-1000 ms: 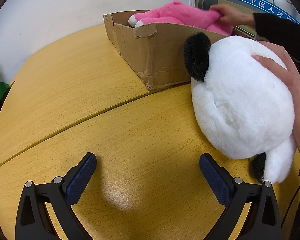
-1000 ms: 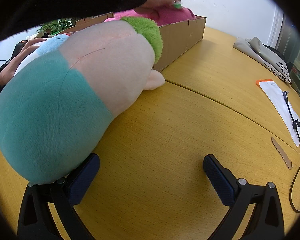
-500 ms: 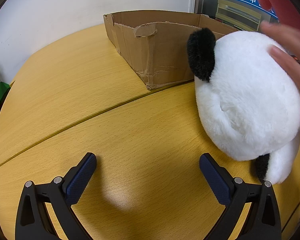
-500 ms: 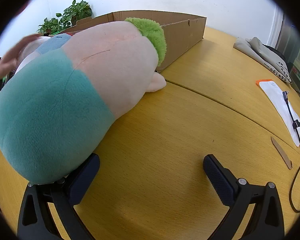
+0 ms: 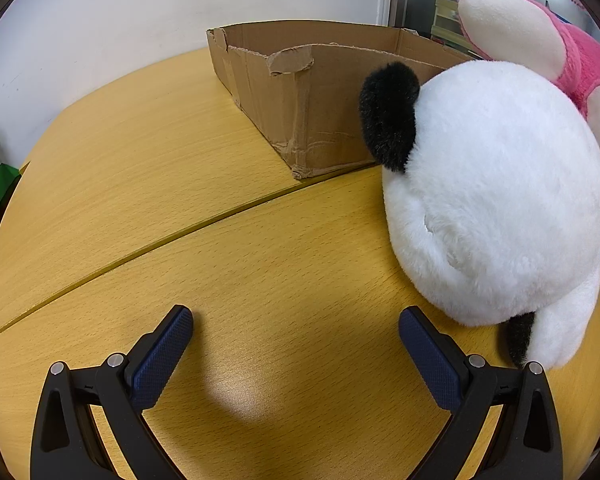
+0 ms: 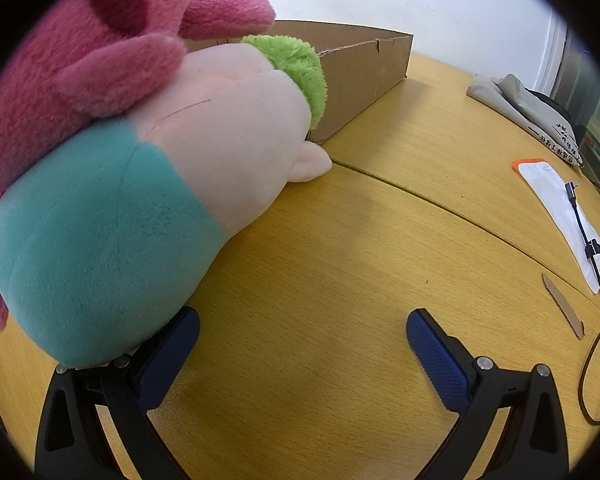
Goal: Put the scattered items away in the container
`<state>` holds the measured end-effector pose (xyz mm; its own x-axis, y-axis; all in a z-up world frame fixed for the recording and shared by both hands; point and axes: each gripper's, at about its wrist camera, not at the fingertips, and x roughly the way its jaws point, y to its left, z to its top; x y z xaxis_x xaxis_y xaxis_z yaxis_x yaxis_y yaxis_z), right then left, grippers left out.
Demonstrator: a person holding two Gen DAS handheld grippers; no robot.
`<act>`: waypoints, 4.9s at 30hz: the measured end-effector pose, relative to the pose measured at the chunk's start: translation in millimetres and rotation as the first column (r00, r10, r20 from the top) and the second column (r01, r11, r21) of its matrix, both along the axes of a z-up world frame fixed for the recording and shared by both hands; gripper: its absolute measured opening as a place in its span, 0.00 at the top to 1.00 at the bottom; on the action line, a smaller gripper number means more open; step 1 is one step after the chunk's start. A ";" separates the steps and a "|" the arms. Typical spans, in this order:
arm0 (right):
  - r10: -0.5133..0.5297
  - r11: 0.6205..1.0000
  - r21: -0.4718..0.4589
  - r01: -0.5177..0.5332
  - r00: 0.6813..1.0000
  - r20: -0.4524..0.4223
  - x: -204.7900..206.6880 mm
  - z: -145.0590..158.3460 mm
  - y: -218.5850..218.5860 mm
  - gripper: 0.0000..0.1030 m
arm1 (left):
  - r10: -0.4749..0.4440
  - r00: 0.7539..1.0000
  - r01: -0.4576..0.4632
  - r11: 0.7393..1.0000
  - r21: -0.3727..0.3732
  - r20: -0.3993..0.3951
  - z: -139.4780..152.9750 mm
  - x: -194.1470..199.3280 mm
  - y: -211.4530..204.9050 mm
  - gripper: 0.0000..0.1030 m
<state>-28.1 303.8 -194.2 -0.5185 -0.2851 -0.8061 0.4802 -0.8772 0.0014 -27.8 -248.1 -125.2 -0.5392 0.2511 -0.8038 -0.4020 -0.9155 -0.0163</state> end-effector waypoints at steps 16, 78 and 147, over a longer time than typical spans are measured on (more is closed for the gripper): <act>-0.002 1.000 0.001 0.002 1.000 0.000 -0.4 0.0 -1.8 0.00 | 0.000 1.000 0.000 1.000 0.000 0.000 0.3 0.4 0.2 0.00; -0.112 0.993 0.025 0.112 0.993 0.021 21.2 1.7 -0.8 0.00 | 0.409 0.886 -0.375 0.909 0.182 -0.220 136.6 182.3 160.3 0.00; -0.376 0.921 -0.154 0.357 0.920 -0.114 171.0 102.5 -144.6 0.00 | 0.173 0.985 -0.156 0.924 0.349 -0.017 86.9 166.9 199.2 0.00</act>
<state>142.9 159.3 -91.7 -0.7101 -0.1489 -0.6881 0.1283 -0.9884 0.0816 139.1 -48.9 -38.2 -0.6316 0.4130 -0.6561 -0.2543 -0.9098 -0.3279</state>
